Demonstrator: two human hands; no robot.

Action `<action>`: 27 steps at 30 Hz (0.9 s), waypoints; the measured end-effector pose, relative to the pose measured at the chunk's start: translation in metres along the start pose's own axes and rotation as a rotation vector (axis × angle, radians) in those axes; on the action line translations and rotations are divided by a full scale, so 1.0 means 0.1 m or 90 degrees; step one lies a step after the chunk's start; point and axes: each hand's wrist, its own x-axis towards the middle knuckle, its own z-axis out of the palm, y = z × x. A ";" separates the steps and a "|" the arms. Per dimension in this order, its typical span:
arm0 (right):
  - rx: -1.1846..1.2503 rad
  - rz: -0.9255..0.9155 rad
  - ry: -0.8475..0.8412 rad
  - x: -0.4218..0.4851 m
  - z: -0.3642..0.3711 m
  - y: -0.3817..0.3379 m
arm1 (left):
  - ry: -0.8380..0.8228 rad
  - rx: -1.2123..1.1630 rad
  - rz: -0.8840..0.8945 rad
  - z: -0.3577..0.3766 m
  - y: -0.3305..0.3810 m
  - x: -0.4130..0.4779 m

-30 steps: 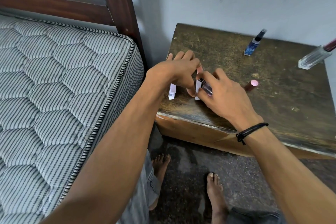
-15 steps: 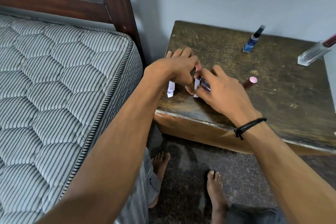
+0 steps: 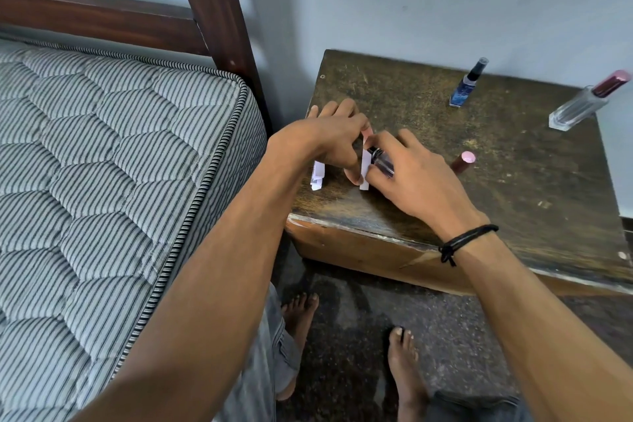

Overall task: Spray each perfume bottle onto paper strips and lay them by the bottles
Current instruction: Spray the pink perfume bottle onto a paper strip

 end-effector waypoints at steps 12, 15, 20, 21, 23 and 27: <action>0.022 -0.019 -0.087 0.00 -0.12 0.07 | 0.010 -0.038 0.002 0.01 -0.03 0.00; 0.013 -0.028 -0.107 -0.01 -0.15 0.06 | 0.008 -0.042 0.002 0.01 -0.03 0.01; -0.013 -0.044 -0.098 -0.04 -0.13 0.02 | 0.010 -0.037 0.004 0.01 -0.04 0.02; -0.017 -0.048 -0.093 -0.05 -0.11 0.02 | 0.010 -0.036 0.004 0.01 -0.04 0.03; -0.030 -0.057 -0.075 -0.06 -0.08 0.01 | 0.010 -0.034 0.004 0.02 -0.05 0.04; -0.050 -0.068 -0.029 -0.07 -0.02 0.01 | 0.011 -0.037 0.004 0.03 -0.05 0.04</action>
